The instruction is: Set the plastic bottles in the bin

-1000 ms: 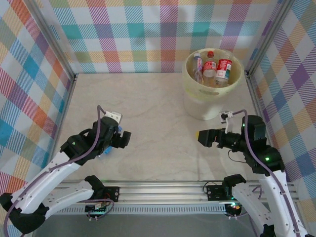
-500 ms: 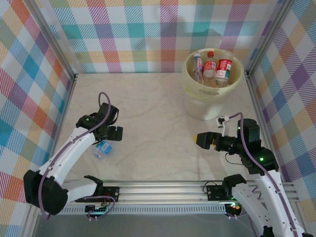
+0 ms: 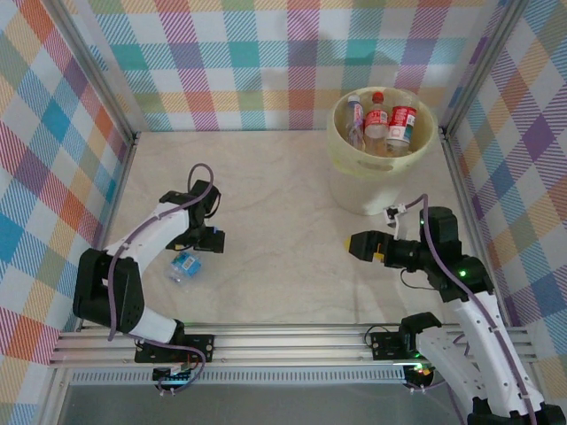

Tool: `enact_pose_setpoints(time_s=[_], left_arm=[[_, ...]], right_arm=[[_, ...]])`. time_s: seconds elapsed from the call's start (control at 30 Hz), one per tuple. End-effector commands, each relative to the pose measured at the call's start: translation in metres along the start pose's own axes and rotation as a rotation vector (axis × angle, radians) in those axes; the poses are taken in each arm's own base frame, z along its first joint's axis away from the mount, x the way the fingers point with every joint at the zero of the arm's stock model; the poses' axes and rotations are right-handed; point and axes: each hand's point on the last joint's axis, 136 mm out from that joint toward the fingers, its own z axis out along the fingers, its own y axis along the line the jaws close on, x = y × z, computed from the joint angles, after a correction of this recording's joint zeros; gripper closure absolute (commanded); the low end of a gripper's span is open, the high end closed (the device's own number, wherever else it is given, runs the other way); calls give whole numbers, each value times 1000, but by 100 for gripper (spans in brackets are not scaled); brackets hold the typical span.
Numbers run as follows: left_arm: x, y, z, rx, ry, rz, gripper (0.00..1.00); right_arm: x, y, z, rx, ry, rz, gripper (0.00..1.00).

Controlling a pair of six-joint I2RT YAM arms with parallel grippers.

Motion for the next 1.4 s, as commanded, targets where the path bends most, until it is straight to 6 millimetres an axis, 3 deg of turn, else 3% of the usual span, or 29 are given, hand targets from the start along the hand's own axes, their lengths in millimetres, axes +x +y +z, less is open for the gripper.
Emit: enact_pose_setpoints(time_s=[0.0,0.23,0.37,0.83,1.37], left_arm=[[-3,3,0,4,17,-38,0],[3,12,21,-79,125,-60,0],[10,1,29,-25,166,-67,0],[23,-17,29,24,214,-51,12],[47,-32,19,-4,192,-89,9]], right_arm=[[-7,8,-5,-10,-22,17,0],[-14,3,-7,17,-80,69,0],[-17,2,-6,30,-76,83,0],[-16,1,-4,26,-70,86,0],[-13,1,-1,7,-55,79,0]])
